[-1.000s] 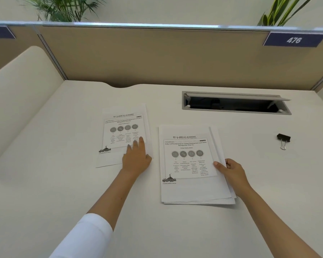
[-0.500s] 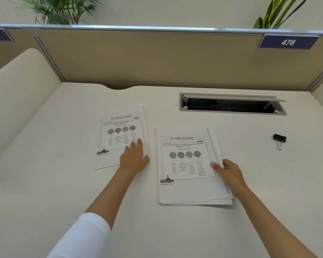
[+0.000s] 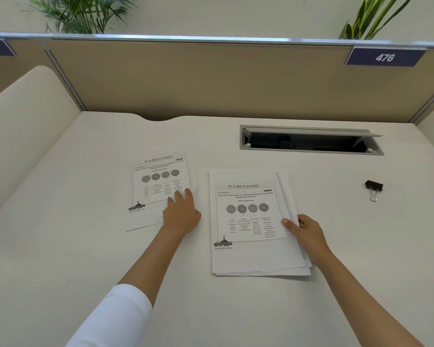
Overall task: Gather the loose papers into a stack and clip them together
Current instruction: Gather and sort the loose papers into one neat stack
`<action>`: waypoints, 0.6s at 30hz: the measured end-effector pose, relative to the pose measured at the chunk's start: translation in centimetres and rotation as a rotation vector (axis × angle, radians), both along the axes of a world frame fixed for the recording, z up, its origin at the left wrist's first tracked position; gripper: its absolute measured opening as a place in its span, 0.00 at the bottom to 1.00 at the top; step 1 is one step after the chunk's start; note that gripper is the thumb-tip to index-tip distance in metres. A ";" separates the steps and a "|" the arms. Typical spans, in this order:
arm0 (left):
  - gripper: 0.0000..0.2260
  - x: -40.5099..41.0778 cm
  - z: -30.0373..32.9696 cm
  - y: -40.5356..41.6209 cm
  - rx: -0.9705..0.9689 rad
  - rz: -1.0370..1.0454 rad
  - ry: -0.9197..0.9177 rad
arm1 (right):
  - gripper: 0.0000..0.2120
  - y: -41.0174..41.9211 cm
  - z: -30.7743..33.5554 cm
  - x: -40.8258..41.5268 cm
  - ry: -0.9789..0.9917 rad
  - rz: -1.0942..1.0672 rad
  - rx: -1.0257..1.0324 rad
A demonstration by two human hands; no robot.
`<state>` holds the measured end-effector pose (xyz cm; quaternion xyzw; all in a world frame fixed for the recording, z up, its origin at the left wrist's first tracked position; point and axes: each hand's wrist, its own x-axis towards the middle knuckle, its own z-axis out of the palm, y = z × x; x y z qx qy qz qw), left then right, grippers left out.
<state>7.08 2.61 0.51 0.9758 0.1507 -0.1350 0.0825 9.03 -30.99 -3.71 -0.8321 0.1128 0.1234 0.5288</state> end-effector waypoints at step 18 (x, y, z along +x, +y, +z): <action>0.21 -1.5 3.7 -7.7 -0.372 -0.098 -0.429 | 0.41 0.3 0.6 -0.1 0.012 -0.018 0.011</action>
